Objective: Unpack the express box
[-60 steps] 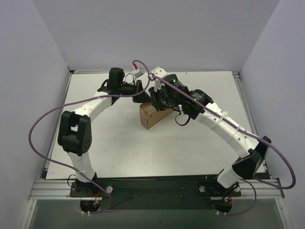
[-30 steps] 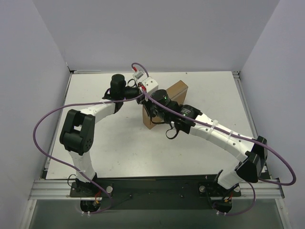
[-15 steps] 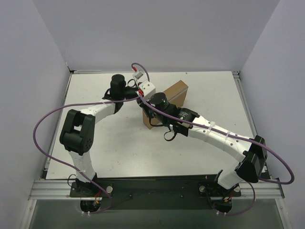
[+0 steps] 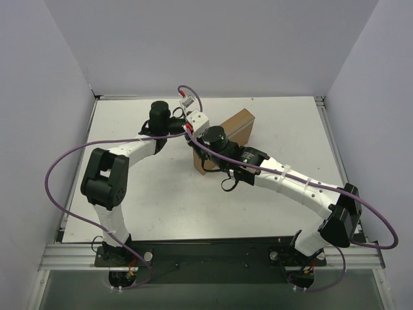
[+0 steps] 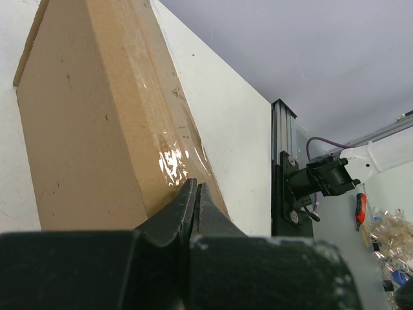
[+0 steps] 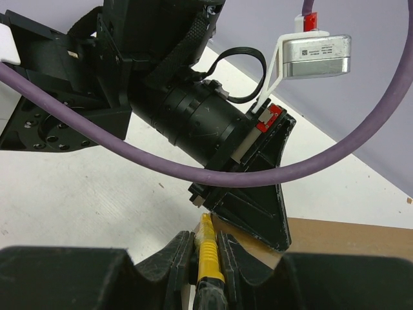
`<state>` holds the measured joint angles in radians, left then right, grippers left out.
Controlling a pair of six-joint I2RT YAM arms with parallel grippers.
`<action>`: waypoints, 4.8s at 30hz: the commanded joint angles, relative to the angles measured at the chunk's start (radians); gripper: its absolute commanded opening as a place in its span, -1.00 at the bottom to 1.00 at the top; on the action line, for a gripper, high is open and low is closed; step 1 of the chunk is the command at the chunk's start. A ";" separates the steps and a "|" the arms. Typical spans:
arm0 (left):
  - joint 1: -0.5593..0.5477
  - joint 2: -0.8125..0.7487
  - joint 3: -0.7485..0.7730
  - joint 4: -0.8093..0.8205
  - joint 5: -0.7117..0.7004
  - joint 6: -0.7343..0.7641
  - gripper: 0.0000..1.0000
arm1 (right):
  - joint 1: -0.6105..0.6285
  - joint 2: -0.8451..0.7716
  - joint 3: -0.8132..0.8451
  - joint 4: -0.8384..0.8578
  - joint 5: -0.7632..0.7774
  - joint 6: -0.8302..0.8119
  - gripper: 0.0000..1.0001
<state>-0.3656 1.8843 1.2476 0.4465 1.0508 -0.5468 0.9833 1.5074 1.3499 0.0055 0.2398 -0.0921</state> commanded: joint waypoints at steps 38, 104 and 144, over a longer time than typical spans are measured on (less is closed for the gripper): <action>-0.021 0.104 -0.031 -0.029 -0.012 -0.064 -1.00 | -0.018 0.010 -0.075 0.171 -0.008 -0.147 -1.00; -0.022 0.119 -0.033 -0.055 -0.020 -0.028 -1.00 | -0.044 -0.033 -0.089 -0.078 0.006 -0.066 -1.00; -0.024 0.150 0.151 0.552 0.234 -0.517 -1.00 | -0.075 -0.093 -0.158 -0.093 -0.151 -0.092 -1.00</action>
<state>-0.3771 1.9972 1.3678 0.6907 1.1843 -0.7967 0.9150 1.4395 1.2194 -0.0044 0.1207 -0.1879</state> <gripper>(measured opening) 0.019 0.190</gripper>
